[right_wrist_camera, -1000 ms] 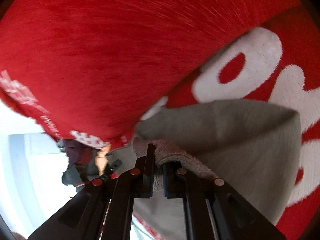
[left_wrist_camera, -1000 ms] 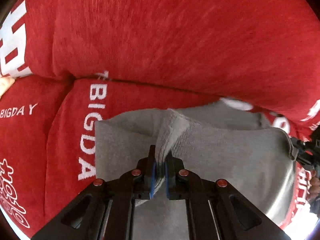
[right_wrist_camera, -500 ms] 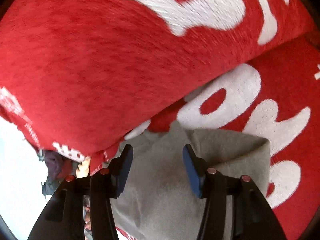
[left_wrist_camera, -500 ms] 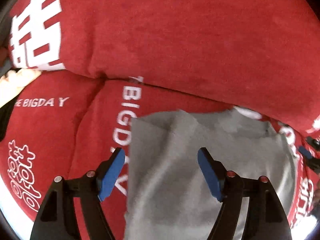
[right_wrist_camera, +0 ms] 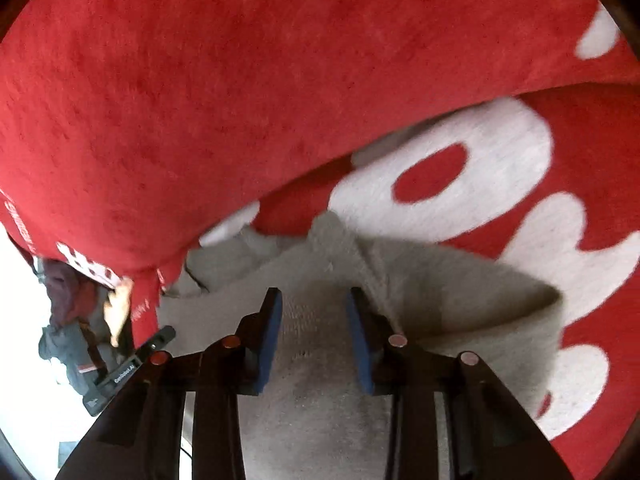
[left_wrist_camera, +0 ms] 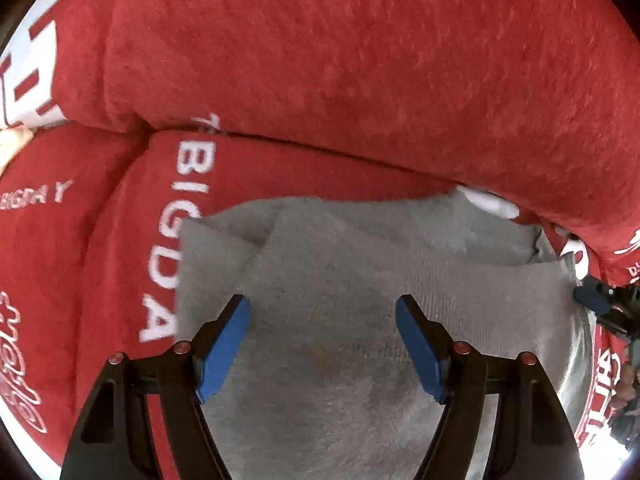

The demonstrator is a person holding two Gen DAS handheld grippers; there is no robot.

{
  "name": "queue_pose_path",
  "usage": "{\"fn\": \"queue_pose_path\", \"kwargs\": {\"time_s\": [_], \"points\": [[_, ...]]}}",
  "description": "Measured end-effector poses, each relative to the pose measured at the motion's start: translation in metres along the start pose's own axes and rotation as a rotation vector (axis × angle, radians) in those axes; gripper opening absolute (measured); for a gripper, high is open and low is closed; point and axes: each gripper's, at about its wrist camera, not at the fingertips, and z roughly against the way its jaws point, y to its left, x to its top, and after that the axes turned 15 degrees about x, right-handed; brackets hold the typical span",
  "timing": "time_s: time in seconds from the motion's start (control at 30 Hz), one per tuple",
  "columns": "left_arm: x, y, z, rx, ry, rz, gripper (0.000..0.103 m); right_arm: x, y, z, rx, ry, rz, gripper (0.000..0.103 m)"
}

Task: Fold small clothes
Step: 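Lay the hem down on the collar and open both grippers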

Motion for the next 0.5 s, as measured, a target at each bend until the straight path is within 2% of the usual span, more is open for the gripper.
{"fn": "queue_pose_path", "kwargs": {"time_s": [0.03,0.1,0.3,0.5], "points": [[-0.001,0.003,0.007,0.043,-0.008,-0.014,0.076,-0.001,0.002,0.005,-0.011,-0.002,0.015,0.038],[-0.005,0.012,0.016,0.057,0.0,-0.027,0.076,-0.005,0.008,0.015,-0.035,0.002,0.05,0.04],[-0.038,0.048,0.042,0.075,0.056,-0.027,0.076,-0.035,0.007,0.046,0.061,0.014,-0.012,0.049],[-0.101,0.084,0.05,0.081,0.129,0.003,0.076,-0.113,0.008,0.056,0.147,0.069,-0.092,0.049]]}}
